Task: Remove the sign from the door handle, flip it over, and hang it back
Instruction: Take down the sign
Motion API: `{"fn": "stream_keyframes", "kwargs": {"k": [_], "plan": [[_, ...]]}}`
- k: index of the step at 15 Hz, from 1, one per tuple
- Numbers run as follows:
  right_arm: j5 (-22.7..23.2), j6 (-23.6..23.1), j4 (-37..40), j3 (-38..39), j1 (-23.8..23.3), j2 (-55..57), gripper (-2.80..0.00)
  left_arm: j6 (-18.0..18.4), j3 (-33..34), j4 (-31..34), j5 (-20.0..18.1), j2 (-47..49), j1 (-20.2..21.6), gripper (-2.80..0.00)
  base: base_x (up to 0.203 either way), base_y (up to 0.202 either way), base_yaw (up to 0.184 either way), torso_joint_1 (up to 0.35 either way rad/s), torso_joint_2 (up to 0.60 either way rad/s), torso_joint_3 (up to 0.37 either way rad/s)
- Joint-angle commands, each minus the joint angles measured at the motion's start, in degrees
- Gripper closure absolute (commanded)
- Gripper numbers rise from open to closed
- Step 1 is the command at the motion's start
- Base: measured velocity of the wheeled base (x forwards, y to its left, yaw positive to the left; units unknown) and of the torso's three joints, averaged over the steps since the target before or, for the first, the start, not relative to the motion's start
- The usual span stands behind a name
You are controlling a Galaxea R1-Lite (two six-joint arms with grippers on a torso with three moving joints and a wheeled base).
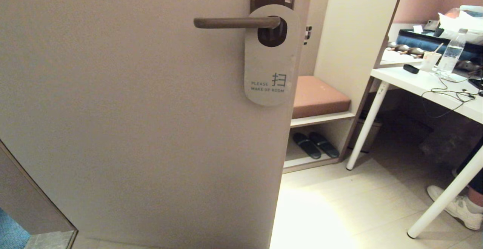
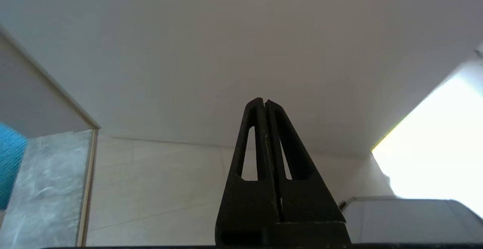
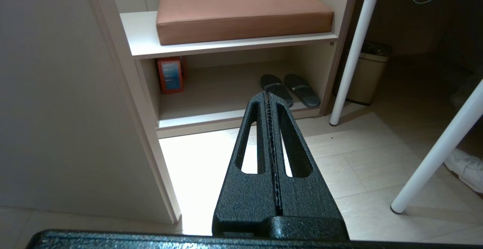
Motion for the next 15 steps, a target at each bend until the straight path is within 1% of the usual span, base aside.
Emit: {"fn": "stream_keyframes", "kwargs": {"k": [1,2,5,6,15], "plan": [[0.0,0.0,0.0,0.0,0.0,0.0,0.00,-1.4,0.0,1.0,1.0,-7.9,-0.8,0.00,0.000,0.000,0.000,0.000,0.00,0.000],[0.0,0.0,0.0,0.0,0.0,0.0,0.00,-2.2,0.0,1.1,1.2,-10.4,-1.1,0.00,0.000,0.000,0.000,0.000,0.00,0.000],[0.0,0.0,0.0,0.0,0.0,0.0,0.00,-2.8,0.1,1.1,1.3,-16.6,-1.4,0.00,0.000,0.000,0.000,0.000,0.00,0.000],[0.0,0.0,0.0,0.0,0.1,0.0,0.00,-3.0,0.3,-0.1,1.4,-17.0,-1.5,0.00,0.000,0.000,0.000,0.000,0.00,0.000],[0.0,0.0,0.0,0.0,0.1,0.0,0.00,-3.0,0.4,-0.2,1.4,-17.0,-1.5,0.00,0.000,0.000,0.000,0.000,0.00,0.000]]}}
